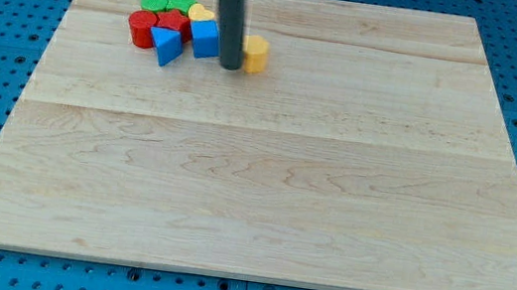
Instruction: Push the yellow hexagon towards top center
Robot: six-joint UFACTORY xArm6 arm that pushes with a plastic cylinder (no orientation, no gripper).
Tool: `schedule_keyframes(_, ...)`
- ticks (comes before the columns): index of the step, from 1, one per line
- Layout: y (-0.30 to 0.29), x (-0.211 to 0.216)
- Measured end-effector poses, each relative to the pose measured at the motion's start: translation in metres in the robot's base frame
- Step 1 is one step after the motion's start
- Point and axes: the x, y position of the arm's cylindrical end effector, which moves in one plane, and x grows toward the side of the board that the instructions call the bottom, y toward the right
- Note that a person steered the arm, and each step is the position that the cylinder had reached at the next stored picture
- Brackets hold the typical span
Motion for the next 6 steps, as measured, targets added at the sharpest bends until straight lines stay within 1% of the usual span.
schedule_keyframes(1,0.028,-0.031)
schedule_keyframes(2,0.009,-0.034)
schedule_keyframes(3,-0.031,-0.090)
schedule_keyframes(4,-0.099,-0.143)
schedule_keyframes(5,-0.141,-0.145)
schedule_keyframes(6,-0.198,-0.141)
